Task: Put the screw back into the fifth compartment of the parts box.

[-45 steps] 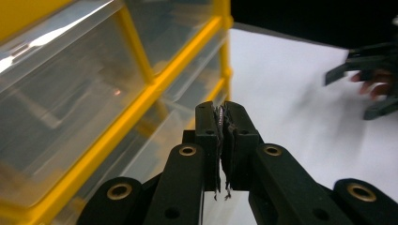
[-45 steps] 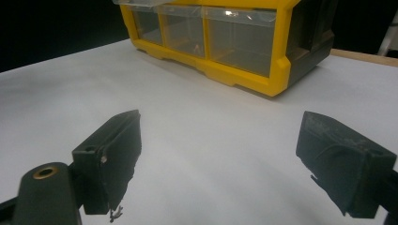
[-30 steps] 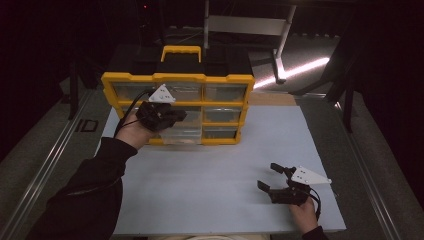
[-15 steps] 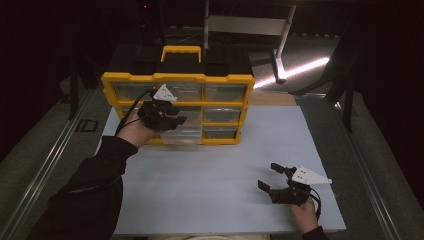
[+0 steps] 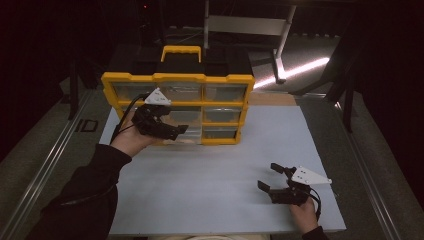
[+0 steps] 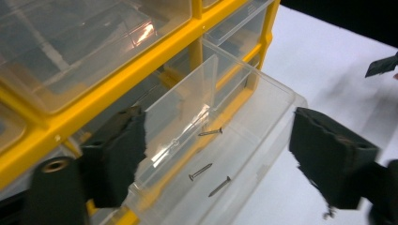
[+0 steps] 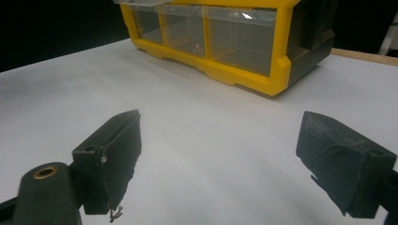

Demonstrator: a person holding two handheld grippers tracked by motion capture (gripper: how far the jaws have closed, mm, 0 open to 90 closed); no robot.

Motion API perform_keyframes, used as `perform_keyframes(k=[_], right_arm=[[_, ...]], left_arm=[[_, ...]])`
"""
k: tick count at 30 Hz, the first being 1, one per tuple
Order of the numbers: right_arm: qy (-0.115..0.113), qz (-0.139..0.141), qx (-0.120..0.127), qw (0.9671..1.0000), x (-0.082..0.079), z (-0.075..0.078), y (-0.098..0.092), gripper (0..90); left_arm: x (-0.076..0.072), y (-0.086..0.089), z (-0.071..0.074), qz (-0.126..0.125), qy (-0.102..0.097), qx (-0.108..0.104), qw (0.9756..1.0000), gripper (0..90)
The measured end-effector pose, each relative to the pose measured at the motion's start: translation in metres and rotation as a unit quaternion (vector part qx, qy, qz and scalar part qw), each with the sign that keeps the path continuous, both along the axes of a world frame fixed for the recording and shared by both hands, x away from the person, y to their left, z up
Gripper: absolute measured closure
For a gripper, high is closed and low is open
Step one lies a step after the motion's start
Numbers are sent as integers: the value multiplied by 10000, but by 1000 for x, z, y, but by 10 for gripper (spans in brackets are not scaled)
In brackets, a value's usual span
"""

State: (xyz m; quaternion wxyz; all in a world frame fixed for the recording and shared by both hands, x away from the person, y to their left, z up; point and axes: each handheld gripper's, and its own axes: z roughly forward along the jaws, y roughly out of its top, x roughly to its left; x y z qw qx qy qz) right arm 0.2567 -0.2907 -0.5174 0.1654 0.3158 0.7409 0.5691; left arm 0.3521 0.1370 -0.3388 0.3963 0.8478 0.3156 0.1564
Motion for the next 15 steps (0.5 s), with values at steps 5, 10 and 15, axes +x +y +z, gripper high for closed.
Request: perform_keyframes(k=[5, 10, 15], right_arm=[[3, 6, -11, 10000, 0, 0, 0, 143], [-5, -3, 3, 10000, 0, 0, 0, 143], [0, 2, -1, 10000, 0, 0, 0, 143]], left_arm=[[-12, 9, 1, -189, -16, -365, 9992, 74], [-26, 19, -4, -310, -189, -423, 9984, 20], [-42, 35, -13, -184, -471, -716, 9961, 19]])
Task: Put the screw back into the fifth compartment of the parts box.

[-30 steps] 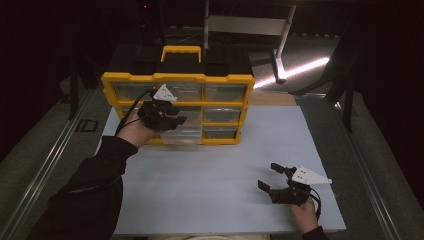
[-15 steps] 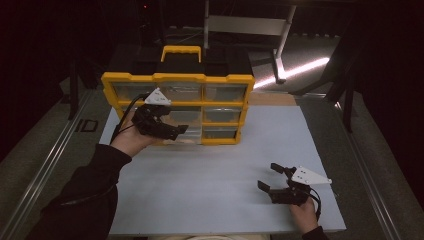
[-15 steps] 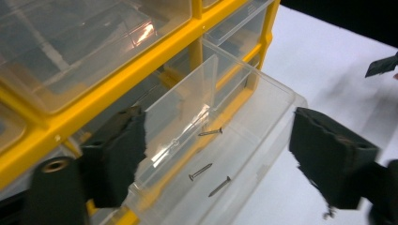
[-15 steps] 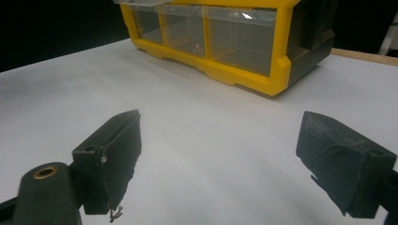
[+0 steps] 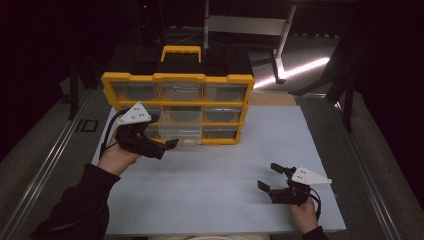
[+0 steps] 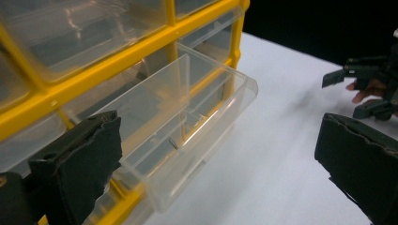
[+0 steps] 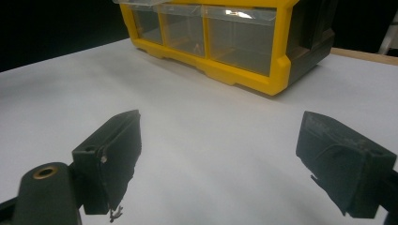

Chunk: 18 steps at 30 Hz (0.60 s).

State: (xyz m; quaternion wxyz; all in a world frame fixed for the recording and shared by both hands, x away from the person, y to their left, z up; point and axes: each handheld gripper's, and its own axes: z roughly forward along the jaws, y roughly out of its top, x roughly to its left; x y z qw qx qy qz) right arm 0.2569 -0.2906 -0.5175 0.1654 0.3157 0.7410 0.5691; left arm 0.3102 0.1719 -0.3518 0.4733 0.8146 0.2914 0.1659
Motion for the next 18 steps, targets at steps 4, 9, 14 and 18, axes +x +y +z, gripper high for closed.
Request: perform_keyframes(k=[4, 9, 14, 18], right_arm=[[13, -3, 5, 10000, 0, 0, 0, 143], [31, 5, -14, 10000, 0, 0, 0, 143], [51, 4, 11, 10000, 0, 0, 0, 143], [17, -4, -4, 10000, 0, 0, 0, 143]], left_arm=[[-10, 9, -11, 46, -64, 55, 10000, 19], [-19, 15, -25, 110, -141, 64, 9998, 19], [-25, 22, -43, 122, -163, 4, 9998, 19], [-29, 26, -63, 124, -108, -1, 9999, 20]])
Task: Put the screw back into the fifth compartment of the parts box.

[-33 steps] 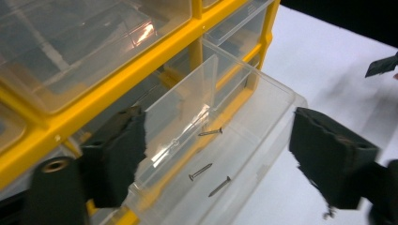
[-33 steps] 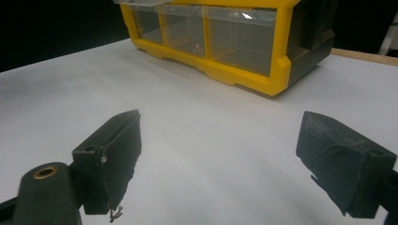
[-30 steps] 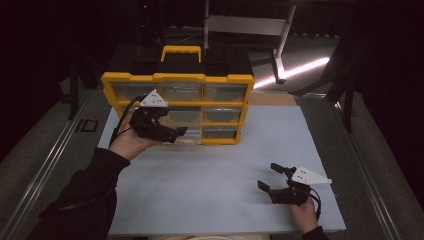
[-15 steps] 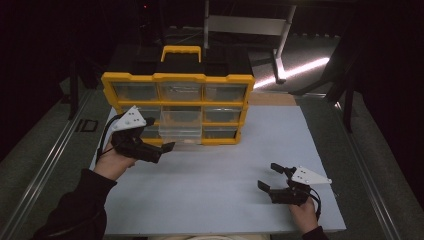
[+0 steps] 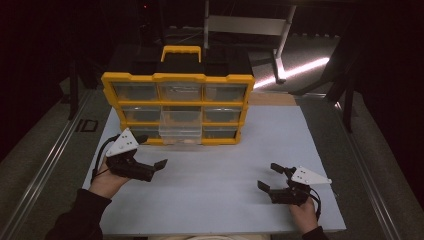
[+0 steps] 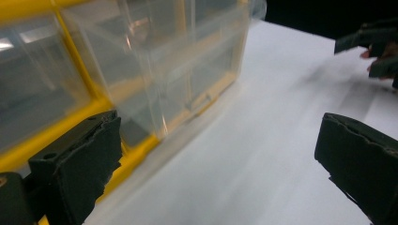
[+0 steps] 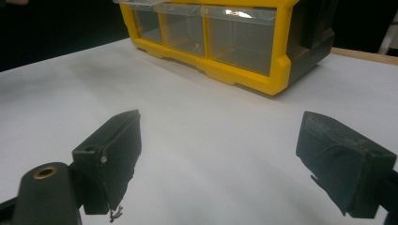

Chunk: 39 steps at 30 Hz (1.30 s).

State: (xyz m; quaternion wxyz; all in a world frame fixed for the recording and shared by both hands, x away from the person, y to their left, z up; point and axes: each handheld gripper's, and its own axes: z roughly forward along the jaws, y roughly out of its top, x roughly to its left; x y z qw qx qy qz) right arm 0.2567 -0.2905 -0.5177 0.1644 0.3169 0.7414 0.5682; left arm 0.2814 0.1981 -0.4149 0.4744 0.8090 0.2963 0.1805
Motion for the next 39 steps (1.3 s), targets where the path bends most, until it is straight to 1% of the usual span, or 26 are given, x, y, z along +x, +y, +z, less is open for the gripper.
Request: perform_keyframes(k=[4, 5, 9, 10, 15, 19, 21, 22, 23, 25, 30, 34, 36, 39], right_arm=[[7, 0, -3, 10000, 0, 0, 0, 143], [19, 7, -7, 10000, 0, 0, 1, 143], [24, 2, -9, 10000, 0, 0, 1, 143], [22, -1, -5, 10000, 0, 0, 0, 143], [28, 8, -6, 10000, 0, -1, 1, 143], [26, -3, -10, 10000, 0, 0, 0, 143], [24, 2, -6, 10000, 0, 0, 0, 143], [23, -1, -12, 10000, 0, 0, 0, 143], [27, 2, -13, 10000, 0, 0, 1, 143], [23, 5, -12, 10000, 0, -1, 1, 143], [23, 15, -31, 10000, 0, -1, 1, 143], [27, 13, -28, 10000, 0, -1, 1, 143], [27, 17, -24, 10000, 0, 0, 1, 143], [17, 24, -27, 10000, 0, 0, 1, 143]], left_arm=[[-4, 5, -17, 0, 39, -100, 9999, 20], [-5, 5, -21, -11, 59, -115, 9999, 20], [-8, 9, -32, -63, 39, -175, 9998, 20], [-9, 10, -37, -81, 111, -212, 9997, 20], [-12, 13, -54, -111, 222, -200, 9995, 20], [-15, 16, -66, -191, 265, -260, 9991, 20], [-15, 16, -68, -218, 273, -259, 9991, 20], [-16, 17, -74, -255, 355, -205, 9988, 20], [-17, 18, -77, -257, 399, -183, 9987, 20], [-18, 21, -82, -250, 435, -251, 9984, 20], [-22, 26, -92, -182, 567, -220, 9980, 20], [-24, 30, -98, -57, 615, -31, 9981, 20], [-25, 34, -101, 15, 604, -2, 9982, 20], [-26, 37, -102, 11, 626, -38, 9980, 20]])
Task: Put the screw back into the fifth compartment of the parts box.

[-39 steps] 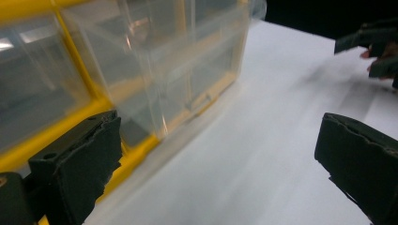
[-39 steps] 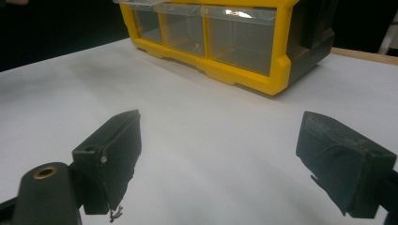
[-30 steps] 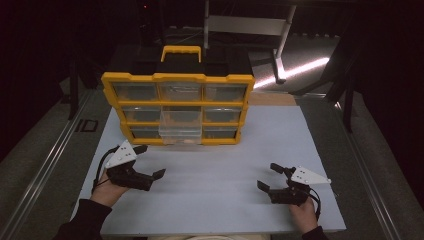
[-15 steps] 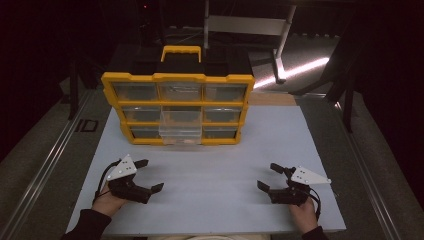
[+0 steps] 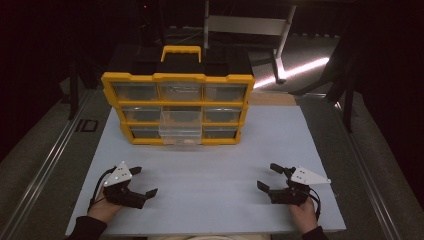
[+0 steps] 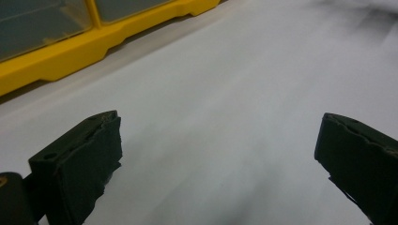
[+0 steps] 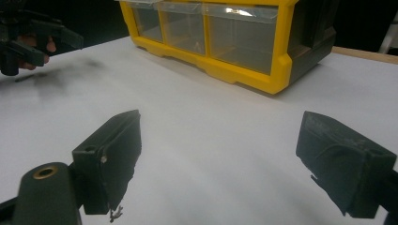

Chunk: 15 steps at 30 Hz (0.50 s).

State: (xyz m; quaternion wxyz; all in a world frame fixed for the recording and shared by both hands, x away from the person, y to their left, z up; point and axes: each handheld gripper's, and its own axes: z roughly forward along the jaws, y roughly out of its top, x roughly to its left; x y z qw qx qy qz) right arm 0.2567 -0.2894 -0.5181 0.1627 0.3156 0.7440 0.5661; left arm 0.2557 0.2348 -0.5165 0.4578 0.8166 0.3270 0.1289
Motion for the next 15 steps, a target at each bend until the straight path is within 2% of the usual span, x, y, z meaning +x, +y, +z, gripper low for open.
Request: perform_keyframes(k=[2, 6, 8, 12, 15], right_arm=[[-15, 4, 1, 10000, 0, 0, 0, 143], [5, -25, 6, 10000, 0, -1, 0, 143], [34, -33, -1, 10000, 1, -2, 0, 143], [48, -12, -1, 10000, 2, -3, 0, 143], [46, 1, -4, 10000, 2, -2, 0, 143]], left_arm=[[-1, 1, -1, -7, -23, -39, 10000, 20], [-1, 0, -2, 5, 34, 155, 9999, 20], [-2, 1, -3, 5, 30, 155, 9999, 20], [-3, 4, -3, 83, -48, 37, 9999, 20], [-3, 5, -4, 130, -25, -75, 9999, 20]])
